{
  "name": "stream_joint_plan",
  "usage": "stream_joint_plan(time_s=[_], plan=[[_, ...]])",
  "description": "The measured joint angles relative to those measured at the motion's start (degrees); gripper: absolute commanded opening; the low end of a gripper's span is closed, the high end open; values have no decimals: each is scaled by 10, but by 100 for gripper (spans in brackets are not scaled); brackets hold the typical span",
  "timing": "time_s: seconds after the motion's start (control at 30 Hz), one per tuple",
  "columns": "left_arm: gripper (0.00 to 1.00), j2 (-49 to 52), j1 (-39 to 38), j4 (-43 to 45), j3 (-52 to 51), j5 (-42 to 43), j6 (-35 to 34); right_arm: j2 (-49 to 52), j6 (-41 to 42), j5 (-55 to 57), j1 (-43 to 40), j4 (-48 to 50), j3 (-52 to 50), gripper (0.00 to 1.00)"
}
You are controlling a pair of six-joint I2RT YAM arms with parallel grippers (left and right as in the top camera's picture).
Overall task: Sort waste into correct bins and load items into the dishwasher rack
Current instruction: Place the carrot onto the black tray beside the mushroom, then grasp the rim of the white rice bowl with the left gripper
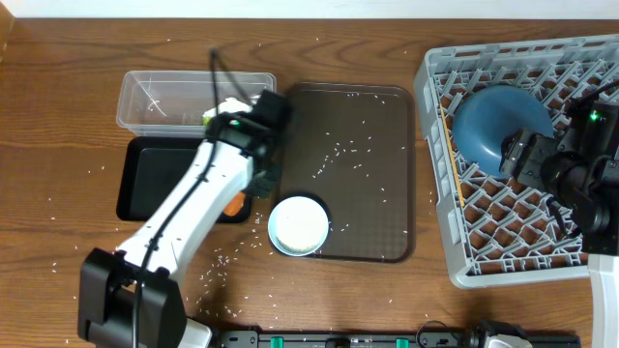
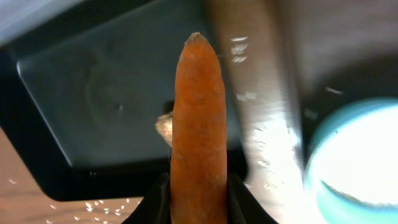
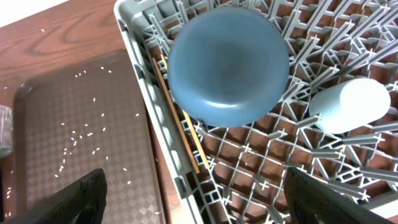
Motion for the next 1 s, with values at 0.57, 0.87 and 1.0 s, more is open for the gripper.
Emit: stream_joint_plan(time_s=[0.57,0.87,1.0], plan=[[45,-39,66,61,-59,38,-30,0,0,0,0,0,0,84],[6,-134,54,100,-42,109,-31,0,0,0,0,0,0,84],[6,-83,52,90,-42,142,-33,0,0,0,0,-2,0,84]])
